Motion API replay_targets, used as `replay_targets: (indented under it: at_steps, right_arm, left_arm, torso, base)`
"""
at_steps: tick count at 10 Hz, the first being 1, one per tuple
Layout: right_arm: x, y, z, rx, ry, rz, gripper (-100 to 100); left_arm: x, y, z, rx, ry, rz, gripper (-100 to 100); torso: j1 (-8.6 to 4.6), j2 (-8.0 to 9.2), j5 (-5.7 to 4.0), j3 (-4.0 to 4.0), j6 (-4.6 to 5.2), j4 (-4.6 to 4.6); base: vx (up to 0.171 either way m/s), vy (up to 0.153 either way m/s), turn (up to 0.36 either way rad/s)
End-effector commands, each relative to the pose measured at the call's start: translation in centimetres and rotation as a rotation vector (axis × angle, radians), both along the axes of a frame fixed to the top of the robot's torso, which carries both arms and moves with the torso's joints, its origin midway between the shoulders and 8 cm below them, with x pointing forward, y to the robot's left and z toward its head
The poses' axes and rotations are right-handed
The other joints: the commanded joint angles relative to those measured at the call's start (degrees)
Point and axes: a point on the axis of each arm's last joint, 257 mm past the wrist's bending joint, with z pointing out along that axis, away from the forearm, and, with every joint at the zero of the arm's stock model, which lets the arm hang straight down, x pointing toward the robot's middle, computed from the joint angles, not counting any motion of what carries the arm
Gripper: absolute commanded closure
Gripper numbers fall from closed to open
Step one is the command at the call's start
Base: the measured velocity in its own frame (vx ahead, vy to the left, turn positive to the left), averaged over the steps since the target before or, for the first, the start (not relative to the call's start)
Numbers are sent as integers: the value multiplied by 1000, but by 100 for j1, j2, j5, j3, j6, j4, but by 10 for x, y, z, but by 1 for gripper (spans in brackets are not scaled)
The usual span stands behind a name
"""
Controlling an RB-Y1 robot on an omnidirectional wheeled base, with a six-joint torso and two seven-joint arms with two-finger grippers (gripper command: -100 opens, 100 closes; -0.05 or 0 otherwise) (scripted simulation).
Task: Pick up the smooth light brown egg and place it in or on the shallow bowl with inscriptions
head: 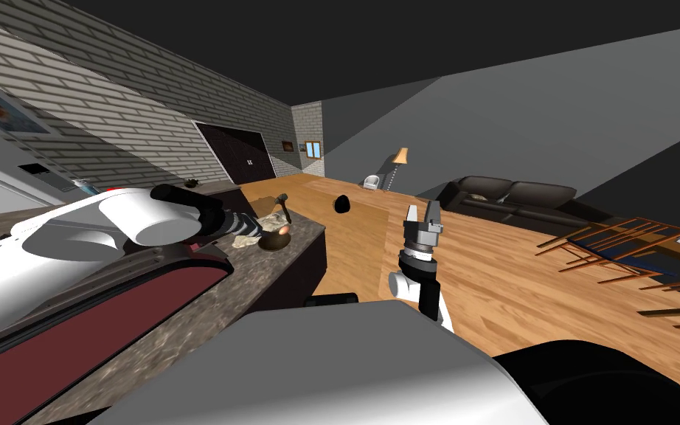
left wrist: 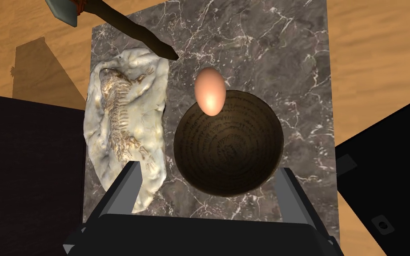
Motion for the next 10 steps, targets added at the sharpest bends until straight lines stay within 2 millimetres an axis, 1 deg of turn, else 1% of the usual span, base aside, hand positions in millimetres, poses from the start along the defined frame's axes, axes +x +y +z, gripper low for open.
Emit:
replay_targets:
  at_steps: [1, 3, 4, 5, 10]
  right_arm:
    - [0, 0, 0, 0, 0, 0, 0]
    - [0, 0, 0, 0, 0, 0, 0]
    - [0, 0, 0, 0, 0, 0, 0]
    - [0, 0, 0, 0, 0, 0, 0]
    - [0, 0, 0, 0, 0, 0, 0]
  left_arm:
    - [-5, -3, 10, 1, 1, 4, -100]
    - [-10, -8, 20, 5, 1, 5, -100]
    - [-8, -7, 17, 4, 0, 3, -100]
    - [-8, -7, 17, 3, 1, 5, 0]
    - [-8, -7, 17, 3, 1, 5, 0]
  torso:
    - [0, 0, 0, 0, 0, 0]
    - [3, 2, 1, 1, 0, 0]
    - [1, 1, 1, 0, -1, 0]
    - [1, -1, 1, -1, -1, -1]
    - [2, -2, 1, -2, -1, -1]
  base:
    - [-11, 12, -38]
    - [-5, 5, -16]
    - [0, 0, 0]
    - [0, 0, 0]
    - [0, 0, 0]
